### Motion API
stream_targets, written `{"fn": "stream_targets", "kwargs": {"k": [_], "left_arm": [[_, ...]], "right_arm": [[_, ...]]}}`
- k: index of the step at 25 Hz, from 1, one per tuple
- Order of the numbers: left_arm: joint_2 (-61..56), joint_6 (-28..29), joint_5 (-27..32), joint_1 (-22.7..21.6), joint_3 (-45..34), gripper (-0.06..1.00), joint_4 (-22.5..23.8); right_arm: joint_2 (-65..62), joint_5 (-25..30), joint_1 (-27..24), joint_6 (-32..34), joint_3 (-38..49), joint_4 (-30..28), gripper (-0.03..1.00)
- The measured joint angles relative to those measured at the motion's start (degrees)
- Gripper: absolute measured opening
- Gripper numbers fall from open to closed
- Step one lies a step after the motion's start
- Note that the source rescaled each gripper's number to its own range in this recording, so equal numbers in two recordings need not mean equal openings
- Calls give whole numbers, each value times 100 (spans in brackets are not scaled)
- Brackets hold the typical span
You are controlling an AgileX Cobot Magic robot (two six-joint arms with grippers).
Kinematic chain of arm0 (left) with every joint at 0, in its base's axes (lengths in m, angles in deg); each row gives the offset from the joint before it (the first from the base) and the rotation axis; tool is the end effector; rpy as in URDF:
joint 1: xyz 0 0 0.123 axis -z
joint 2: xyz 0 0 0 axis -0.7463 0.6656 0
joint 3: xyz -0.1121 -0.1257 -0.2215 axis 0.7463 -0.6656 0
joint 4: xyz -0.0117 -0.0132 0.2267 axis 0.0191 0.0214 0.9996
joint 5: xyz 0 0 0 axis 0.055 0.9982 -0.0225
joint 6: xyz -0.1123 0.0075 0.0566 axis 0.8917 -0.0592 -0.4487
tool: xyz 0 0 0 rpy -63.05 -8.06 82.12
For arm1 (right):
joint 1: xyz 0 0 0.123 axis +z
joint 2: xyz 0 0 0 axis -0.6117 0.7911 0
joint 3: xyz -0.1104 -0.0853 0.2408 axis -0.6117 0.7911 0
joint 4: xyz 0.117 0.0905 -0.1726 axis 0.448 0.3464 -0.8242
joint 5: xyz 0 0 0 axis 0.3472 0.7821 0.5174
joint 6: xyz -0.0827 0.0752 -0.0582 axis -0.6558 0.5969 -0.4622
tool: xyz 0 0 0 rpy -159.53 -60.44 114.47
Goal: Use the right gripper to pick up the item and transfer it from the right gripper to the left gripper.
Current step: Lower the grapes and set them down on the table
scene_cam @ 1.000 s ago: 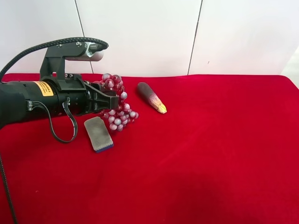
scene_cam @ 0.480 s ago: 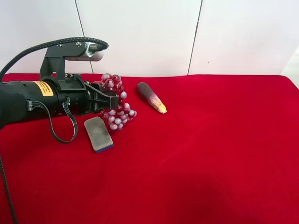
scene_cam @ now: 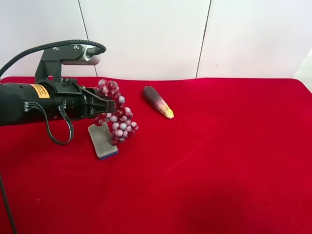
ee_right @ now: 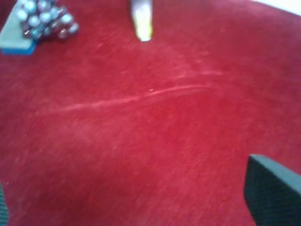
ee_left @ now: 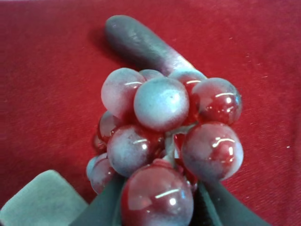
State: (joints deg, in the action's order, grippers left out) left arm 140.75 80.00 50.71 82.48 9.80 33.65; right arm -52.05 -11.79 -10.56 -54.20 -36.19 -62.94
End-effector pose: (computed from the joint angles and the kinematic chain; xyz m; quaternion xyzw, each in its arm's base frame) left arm 0.2385 -0.1512 0.2037 0.1054 0.8574 -0.1924 0.4656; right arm 0.0081 0.0109 0.2438 -0.2550 0.8198 0.1148 0.4997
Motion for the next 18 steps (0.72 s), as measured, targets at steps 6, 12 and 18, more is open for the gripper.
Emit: {"fn": "stream_targets", "kwargs": {"k": [6, 12, 18], "left_arm": [[0, -137, 84, -55, 0, 1, 0], [1, -328, 627, -67, 56, 1, 5], [12, -385, 1870, -330, 617, 1, 83]], "right_arm": [[0, 0, -747, 0, 0, -6, 99], [0, 0, -1202, 0, 0, -6, 99], [0, 0, -1202, 0, 0, -6, 99]]}}
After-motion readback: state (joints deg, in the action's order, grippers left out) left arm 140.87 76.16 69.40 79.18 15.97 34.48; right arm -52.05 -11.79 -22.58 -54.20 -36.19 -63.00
